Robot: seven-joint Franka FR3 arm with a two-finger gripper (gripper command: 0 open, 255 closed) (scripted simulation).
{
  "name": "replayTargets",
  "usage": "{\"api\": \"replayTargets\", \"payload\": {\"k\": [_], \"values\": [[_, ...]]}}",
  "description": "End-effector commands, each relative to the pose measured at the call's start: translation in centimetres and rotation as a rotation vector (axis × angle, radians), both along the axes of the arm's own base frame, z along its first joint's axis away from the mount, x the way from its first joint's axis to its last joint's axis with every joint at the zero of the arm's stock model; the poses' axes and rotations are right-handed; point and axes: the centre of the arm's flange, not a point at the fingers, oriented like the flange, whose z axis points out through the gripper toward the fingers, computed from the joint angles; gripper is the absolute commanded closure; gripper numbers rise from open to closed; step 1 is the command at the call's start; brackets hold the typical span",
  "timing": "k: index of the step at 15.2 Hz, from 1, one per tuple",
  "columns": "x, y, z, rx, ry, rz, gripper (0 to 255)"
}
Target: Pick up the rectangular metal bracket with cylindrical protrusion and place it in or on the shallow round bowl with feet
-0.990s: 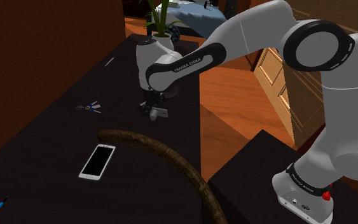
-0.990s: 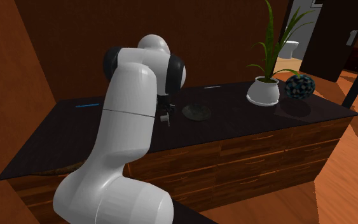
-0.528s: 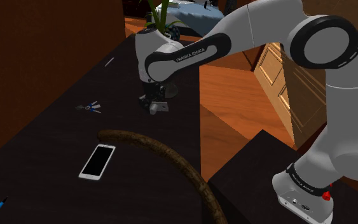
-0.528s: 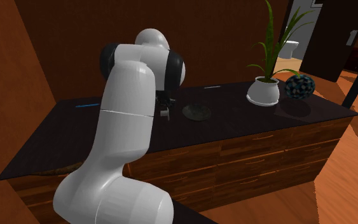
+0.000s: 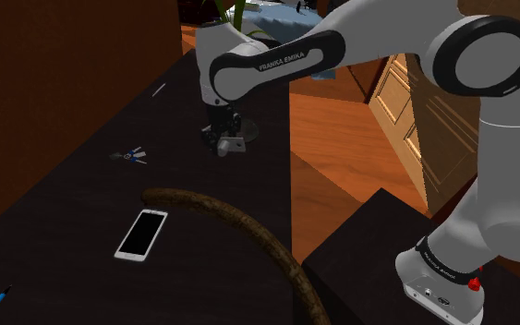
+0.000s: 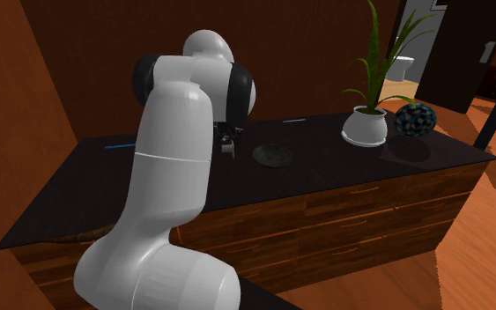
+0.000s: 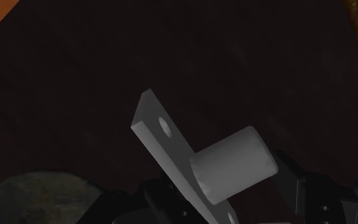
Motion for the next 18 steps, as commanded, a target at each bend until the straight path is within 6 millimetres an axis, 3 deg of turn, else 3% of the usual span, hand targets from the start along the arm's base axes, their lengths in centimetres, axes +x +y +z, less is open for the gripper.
{"api": "replayTargets", "payload": {"k": [1,7,18], "values": [[0.0,0.1,1.0,0.000,0.000,0.000,255],[0.0,0.1,4.1,0.000,0.000,0.000,255],[10.0,-10.4,4.3,0.000,0.000,0.000,255]]}}
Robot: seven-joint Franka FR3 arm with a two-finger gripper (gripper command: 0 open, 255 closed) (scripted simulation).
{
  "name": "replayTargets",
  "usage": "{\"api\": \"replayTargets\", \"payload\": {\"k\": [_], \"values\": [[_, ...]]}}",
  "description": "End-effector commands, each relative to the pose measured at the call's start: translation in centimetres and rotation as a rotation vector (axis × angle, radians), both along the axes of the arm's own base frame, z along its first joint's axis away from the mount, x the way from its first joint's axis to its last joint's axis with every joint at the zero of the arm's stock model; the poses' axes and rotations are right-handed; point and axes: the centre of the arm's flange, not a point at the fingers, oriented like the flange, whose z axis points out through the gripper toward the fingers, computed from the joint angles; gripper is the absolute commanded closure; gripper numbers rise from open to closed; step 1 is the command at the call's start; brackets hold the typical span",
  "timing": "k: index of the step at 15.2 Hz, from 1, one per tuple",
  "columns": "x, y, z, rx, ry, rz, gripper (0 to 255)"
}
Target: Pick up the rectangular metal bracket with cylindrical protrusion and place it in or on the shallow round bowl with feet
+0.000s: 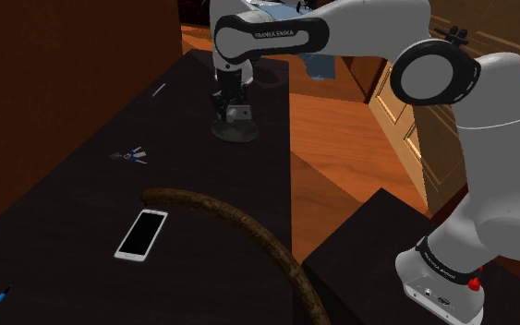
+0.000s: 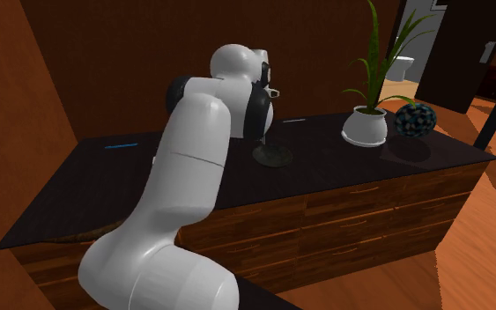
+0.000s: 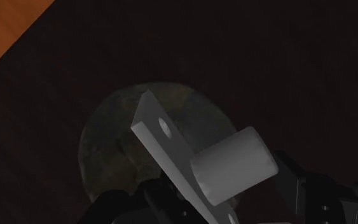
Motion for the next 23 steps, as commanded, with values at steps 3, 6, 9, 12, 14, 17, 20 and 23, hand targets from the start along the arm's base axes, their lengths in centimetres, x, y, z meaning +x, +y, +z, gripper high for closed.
{"api": "replayTargets", "payload": {"k": [3,6,9,12,14,17,20,23], "values": [[3.6,-3.8,0.0,0.000,0.000,0.001,255],[5.0,-5.3,-0.5,0.000,0.000,0.001,255],[5.0,-5.3,-2.1,0.000,0.000,0.001,255],[5.0,-5.3,-3.7,0.000,0.000,0.001,255],[5.0,-5.3,-4.7,0.000,0.000,0.001,255],[5.0,-5.3,-6.3,0.000,0.000,0.001,255],[5.0,-5.3,-7.2,0.000,0.000,0.001,255],[5.0,-5.3,-7.2,0.000,0.000,0.001,255]]}}
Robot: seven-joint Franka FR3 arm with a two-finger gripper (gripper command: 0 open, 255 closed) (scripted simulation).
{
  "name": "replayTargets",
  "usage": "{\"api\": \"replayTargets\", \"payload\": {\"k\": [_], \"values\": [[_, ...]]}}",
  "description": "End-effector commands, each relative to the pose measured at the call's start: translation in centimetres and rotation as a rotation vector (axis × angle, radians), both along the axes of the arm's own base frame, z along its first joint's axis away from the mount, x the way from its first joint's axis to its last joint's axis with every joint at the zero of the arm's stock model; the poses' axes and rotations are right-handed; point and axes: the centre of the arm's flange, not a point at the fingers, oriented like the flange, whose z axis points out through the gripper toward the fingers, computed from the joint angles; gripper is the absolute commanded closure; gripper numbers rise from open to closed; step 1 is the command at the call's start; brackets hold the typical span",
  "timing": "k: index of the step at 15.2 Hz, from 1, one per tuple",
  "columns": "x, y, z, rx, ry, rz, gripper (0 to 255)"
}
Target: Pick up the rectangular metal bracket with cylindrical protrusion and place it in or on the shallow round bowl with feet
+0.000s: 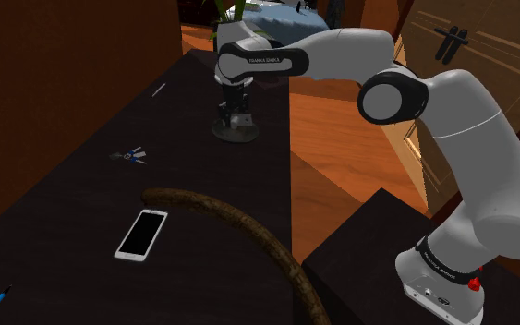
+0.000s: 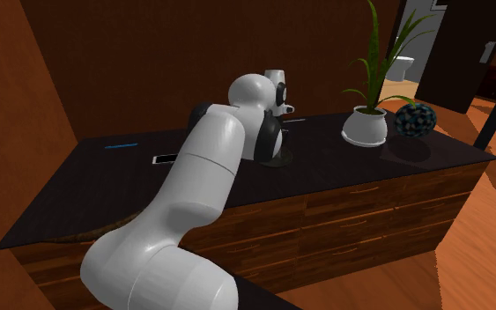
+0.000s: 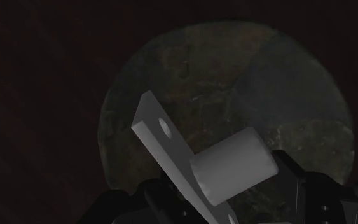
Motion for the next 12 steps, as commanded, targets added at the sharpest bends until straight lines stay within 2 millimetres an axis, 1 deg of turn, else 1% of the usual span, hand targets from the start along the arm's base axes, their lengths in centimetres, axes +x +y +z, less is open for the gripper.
{"api": "replayTargets", "payload": {"k": [1,3,4,9,12], "values": [[0.0,0.0,0.0,0.000,0.000,0.000,255],[0.0,0.0,0.0,0.000,0.000,0.000,255],[0.0,0.0,0.0,0.000,0.000,0.000,0],[0.0,0.0,0.0,0.000,0.000,0.000,0],[0.1,0.2,3.9,0.000,0.000,0.000,0]]}}
